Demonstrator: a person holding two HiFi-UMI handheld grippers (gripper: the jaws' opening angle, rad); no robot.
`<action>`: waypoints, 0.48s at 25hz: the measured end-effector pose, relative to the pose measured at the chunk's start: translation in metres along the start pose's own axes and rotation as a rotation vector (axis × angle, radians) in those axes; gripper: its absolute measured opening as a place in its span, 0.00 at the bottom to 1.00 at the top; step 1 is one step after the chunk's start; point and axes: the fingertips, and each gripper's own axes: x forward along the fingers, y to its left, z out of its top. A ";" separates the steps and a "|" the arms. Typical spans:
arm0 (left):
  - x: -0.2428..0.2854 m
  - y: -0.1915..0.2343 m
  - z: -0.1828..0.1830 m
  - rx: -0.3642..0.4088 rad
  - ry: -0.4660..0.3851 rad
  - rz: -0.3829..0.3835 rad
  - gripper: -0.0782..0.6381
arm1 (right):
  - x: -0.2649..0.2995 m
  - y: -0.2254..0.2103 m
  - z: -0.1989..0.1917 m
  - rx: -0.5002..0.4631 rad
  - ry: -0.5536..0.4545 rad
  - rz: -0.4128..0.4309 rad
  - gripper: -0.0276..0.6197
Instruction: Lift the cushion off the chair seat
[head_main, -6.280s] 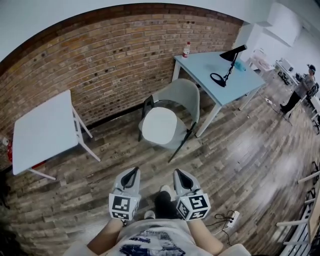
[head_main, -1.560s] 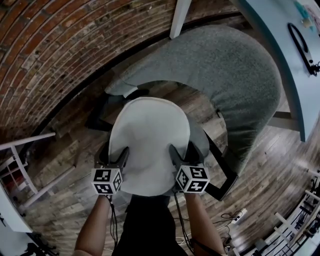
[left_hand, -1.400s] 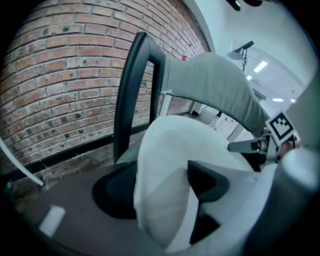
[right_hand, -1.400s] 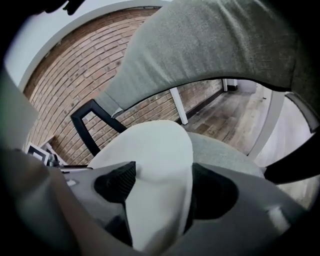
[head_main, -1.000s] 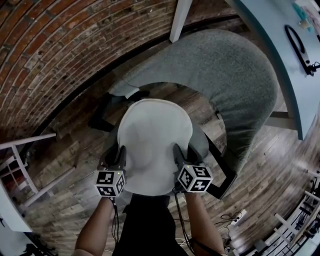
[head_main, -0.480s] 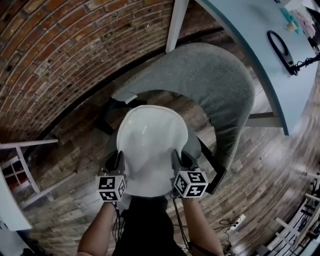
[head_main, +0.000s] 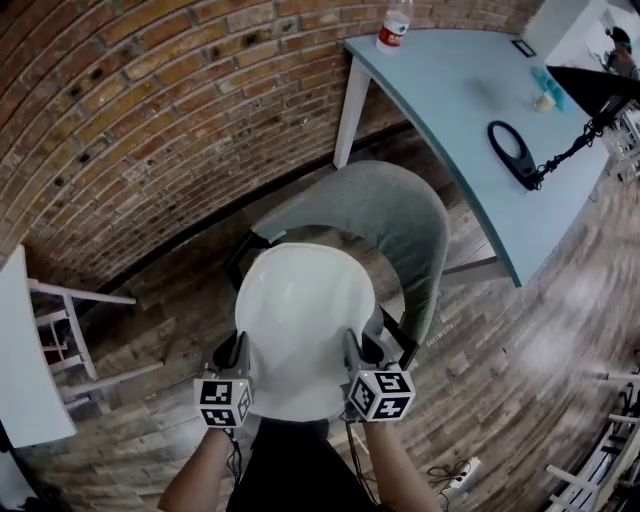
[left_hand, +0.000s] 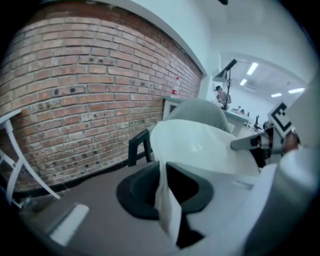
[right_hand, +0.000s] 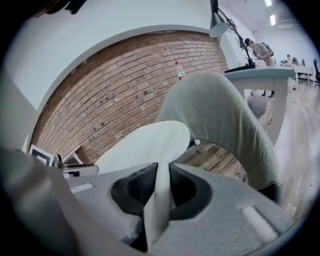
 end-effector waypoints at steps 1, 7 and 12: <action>-0.014 -0.001 0.009 0.005 -0.006 0.003 0.16 | -0.012 0.009 0.008 -0.004 -0.004 0.004 0.14; -0.091 -0.023 0.059 0.008 -0.011 0.030 0.16 | -0.087 0.049 0.049 -0.051 -0.010 0.015 0.14; -0.143 -0.050 0.102 0.040 -0.059 0.021 0.16 | -0.144 0.063 0.089 -0.062 -0.051 0.023 0.13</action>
